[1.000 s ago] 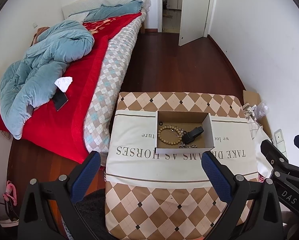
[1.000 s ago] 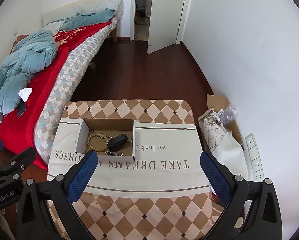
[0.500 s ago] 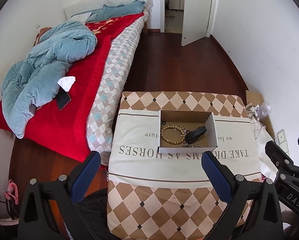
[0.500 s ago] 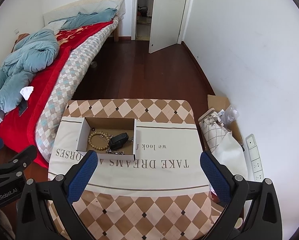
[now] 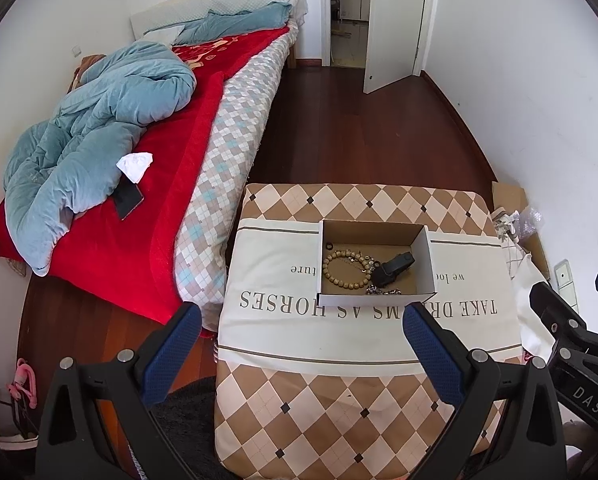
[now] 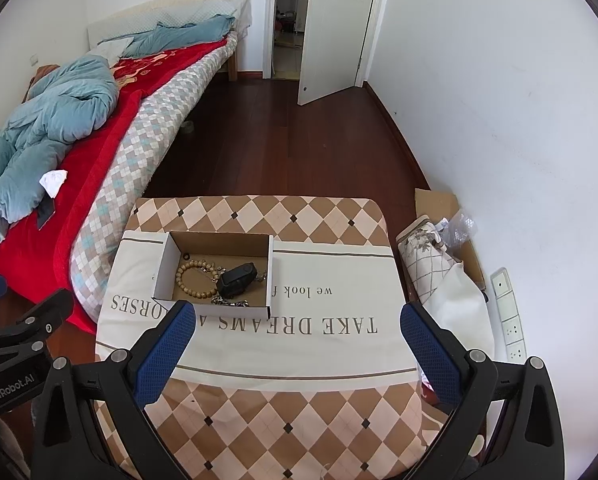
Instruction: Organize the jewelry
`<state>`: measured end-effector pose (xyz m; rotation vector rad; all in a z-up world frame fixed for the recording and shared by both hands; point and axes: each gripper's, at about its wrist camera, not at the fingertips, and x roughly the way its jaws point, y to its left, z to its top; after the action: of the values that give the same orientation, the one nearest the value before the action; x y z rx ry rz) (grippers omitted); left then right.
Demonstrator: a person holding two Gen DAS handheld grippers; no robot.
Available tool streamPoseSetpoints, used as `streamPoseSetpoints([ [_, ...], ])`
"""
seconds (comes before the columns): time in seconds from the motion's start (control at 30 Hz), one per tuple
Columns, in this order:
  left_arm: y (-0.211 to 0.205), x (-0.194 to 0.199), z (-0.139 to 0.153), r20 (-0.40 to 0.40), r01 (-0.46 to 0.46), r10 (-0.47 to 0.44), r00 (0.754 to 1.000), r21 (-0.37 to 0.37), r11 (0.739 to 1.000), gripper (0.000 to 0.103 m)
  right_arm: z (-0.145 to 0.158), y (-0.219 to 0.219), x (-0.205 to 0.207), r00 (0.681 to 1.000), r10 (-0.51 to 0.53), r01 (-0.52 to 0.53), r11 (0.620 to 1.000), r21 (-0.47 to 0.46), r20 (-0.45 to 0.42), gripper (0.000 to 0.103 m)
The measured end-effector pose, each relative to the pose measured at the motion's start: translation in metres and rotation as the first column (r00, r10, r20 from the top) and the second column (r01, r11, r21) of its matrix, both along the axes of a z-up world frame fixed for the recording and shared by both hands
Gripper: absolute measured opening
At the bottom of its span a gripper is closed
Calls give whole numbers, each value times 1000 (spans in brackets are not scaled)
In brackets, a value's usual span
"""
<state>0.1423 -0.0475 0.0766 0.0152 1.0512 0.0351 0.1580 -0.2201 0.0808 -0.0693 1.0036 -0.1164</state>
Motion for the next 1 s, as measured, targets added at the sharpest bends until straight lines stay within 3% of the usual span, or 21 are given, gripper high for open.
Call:
streamPoseSetpoints([
  [1.0,-2,-6,11,28,-5,4,1000,9,1000,103,6,-5,-5,1000,-19,19,1000,4,9,103],
])
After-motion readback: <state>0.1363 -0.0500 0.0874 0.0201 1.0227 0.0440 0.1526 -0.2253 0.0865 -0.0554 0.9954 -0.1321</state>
